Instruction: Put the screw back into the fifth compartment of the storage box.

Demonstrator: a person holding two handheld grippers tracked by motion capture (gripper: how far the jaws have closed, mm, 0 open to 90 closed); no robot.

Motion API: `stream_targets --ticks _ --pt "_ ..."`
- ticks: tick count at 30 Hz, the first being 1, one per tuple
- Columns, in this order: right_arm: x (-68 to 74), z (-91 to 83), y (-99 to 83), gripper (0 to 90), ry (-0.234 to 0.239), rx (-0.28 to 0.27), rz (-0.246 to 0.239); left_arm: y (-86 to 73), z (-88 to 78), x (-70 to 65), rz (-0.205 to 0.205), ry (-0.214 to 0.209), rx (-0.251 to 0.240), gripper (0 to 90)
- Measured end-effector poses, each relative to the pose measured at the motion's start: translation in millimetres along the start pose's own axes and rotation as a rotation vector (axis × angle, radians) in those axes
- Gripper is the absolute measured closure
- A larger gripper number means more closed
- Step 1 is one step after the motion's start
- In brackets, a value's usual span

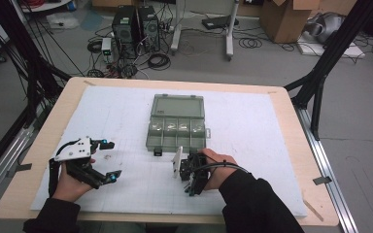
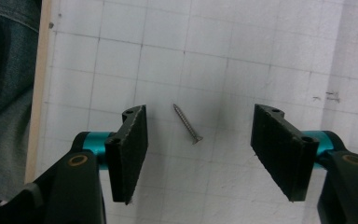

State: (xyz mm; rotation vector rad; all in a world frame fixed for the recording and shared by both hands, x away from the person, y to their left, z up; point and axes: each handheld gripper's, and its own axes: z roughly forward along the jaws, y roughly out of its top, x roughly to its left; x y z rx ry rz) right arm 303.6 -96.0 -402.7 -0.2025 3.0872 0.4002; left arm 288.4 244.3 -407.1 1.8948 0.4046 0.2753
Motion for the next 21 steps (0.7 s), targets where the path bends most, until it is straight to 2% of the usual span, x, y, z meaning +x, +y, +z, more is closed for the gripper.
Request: stream_targets --ticks 11,15,21 --pt "1.5 1.2 6.4 47.6 0.006 0.043 -0.049 0.2 -0.3 0.0 0.002 0.003 0.001 1.7" --pt "1.7 2.0 8.9 50.3 -0.001 0.074 -0.066 0.4 -0.6 -0.1 0.002 0.003 -0.002 1.7" --pt "3.0 4.1 11.3 54.5 0.011 0.101 -0.069 0.3 -0.6 0.0 0.002 0.003 -0.002 1.7"
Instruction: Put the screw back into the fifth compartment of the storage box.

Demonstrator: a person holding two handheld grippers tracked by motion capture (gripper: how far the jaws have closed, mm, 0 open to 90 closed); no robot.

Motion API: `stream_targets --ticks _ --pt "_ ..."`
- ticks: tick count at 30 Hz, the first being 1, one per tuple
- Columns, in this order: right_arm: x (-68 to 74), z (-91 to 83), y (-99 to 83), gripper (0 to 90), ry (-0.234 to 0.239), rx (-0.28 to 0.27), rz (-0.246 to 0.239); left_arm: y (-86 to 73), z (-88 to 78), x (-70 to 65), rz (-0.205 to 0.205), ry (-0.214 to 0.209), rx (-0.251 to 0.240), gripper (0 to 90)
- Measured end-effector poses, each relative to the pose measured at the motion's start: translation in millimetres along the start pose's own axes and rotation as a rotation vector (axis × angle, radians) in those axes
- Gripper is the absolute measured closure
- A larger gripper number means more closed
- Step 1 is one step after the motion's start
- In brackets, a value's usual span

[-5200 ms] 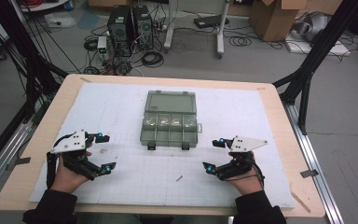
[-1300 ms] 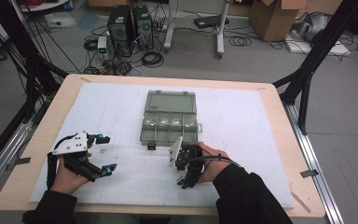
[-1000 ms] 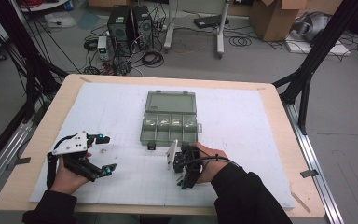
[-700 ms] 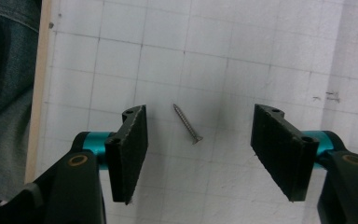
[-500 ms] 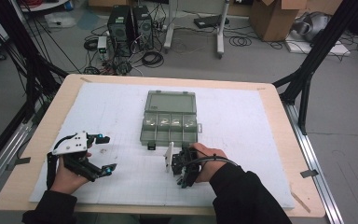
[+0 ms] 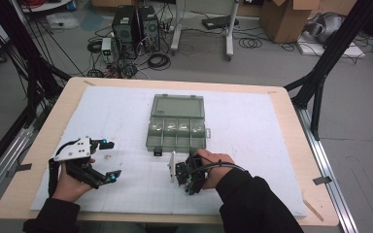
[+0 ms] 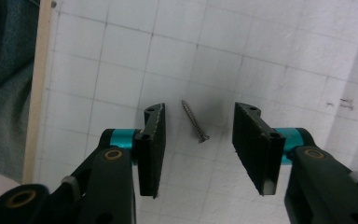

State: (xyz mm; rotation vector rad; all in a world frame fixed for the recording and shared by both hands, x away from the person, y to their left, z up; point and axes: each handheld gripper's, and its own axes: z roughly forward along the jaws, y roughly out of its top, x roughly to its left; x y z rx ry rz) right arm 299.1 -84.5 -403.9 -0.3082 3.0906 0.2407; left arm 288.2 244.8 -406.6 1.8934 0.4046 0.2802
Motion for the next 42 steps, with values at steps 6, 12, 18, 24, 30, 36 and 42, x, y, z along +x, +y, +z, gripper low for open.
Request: stream_targets --ticks 6,12,18,24,30,36,42 --pt "-0.7 1.0 3.1 61.6 0.011 0.022 -0.021 0.2 -0.1 -0.1 -0.001 0.000 -0.003 1.7" --pt "-0.7 1.3 7.5 66.8 0.034 0.058 -0.034 0.4 -0.3 -0.3 0.001 0.000 -0.002 1.7" --pt "-3.0 2.5 12.9 71.1 0.049 0.095 -0.057 0.7 -0.3 -0.5 0.004 0.000 0.002 1.7" --pt "-6.7 3.4 14.6 78.3 0.052 0.098 -0.067 0.9 -0.2 -0.7 0.007 0.000 0.001 1.7" --pt "-7.1 3.1 14.7 84.3 0.069 0.111 -0.026 1.3 0.3 -1.1 0.008 -0.001 0.006 1.7" --pt "-7.6 2.3 11.8 85.2 0.068 0.096 0.019 1.8 0.4 -1.5 0.010 -0.001 0.005 1.7" --pt "-6.6 0.4 3.6 85.3 0.035 0.029 0.042 1.4 0.6 -1.4 0.009 -0.002 0.004 1.7"
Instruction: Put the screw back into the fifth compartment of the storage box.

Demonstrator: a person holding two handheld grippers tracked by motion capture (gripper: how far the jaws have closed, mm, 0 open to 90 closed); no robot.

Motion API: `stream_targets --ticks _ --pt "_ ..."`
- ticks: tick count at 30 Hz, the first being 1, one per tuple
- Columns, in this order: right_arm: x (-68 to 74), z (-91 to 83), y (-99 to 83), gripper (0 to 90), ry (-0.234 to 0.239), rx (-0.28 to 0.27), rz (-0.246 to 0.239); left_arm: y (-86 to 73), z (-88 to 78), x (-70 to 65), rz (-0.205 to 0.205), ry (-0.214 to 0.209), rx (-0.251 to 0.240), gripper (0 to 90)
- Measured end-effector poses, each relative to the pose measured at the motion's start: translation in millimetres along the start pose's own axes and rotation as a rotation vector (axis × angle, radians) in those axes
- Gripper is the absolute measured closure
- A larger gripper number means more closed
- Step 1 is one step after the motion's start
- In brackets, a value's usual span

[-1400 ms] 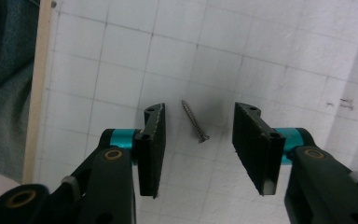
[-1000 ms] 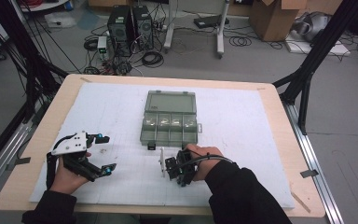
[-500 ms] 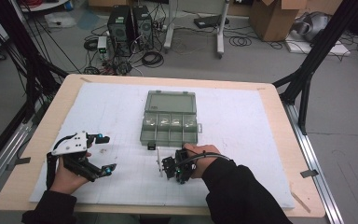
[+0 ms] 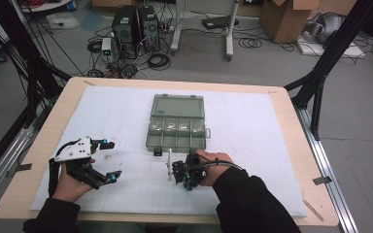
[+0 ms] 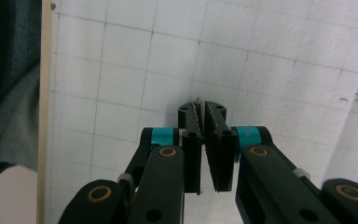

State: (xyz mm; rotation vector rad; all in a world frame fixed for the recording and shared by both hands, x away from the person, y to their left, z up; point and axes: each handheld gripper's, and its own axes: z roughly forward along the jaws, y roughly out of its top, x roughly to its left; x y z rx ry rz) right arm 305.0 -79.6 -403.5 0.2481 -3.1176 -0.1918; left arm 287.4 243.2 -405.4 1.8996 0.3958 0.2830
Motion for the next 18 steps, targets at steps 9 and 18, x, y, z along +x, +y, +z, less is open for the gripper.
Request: stream_targets --ticks 9,18 --pt "2.5 -16.5 -12.6 85.2 -0.070 -0.120 0.033 0.0 0.2 -0.2 0.000 0.000 -0.001 1.7" --pt "1.5 -40.8 -31.5 85.2 -0.134 -0.356 0.102 0.5 -1.4 -0.2 0.000 0.003 -0.005 1.7"
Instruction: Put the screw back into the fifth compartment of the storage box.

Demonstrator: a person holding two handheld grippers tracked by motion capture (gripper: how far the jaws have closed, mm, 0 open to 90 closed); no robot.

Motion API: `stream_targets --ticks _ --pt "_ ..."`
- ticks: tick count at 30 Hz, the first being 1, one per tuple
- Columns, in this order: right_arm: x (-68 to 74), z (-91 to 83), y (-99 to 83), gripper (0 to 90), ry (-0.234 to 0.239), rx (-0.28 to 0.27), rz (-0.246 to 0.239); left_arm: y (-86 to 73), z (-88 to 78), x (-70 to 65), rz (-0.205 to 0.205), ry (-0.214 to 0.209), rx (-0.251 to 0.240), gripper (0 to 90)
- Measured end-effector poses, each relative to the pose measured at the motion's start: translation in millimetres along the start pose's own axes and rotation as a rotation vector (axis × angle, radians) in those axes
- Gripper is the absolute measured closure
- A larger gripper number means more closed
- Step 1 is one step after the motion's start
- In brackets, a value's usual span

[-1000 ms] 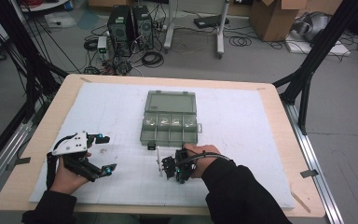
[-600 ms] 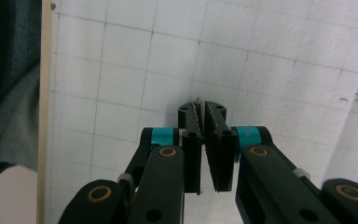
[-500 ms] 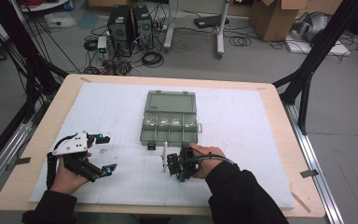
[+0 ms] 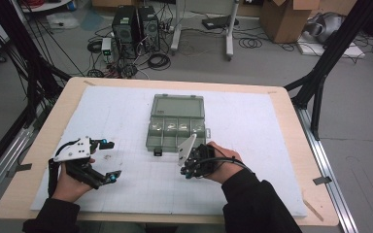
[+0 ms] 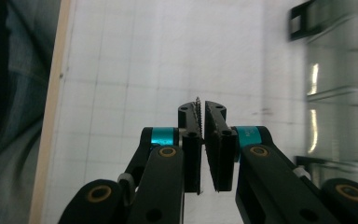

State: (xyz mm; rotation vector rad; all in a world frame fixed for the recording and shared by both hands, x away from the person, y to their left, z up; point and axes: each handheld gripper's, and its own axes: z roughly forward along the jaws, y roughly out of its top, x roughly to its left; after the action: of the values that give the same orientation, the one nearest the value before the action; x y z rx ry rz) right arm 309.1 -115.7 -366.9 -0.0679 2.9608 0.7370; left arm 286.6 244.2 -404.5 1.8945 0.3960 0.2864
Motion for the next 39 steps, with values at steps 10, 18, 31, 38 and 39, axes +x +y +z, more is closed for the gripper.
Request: stream_targets --ticks 10,18,31,38,39 --pt "-8.3 -14.4 -6.1 85.2 -0.049 -0.111 0.040 -0.4 1.1 -0.3 -0.001 0.000 0.000 1.7" --pt "-14.1 -17.3 -2.0 85.2 -0.067 -0.134 0.044 -0.4 1.1 0.2 0.000 -0.001 -0.001 1.7" --pt "-35.9 -19.7 26.3 85.2 -0.086 -0.178 0.033 -0.2 0.4 0.1 0.000 -0.001 -0.002 1.7" --pt "-52.0 -12.8 41.6 85.2 -0.087 -0.190 0.045 0.2 0.7 -0.4 0.001 -0.002 -0.002 1.7" --pt "-54.5 -10.9 43.8 85.2 -0.088 -0.185 0.047 0.2 0.7 -0.4 0.001 -0.001 -0.002 1.7"
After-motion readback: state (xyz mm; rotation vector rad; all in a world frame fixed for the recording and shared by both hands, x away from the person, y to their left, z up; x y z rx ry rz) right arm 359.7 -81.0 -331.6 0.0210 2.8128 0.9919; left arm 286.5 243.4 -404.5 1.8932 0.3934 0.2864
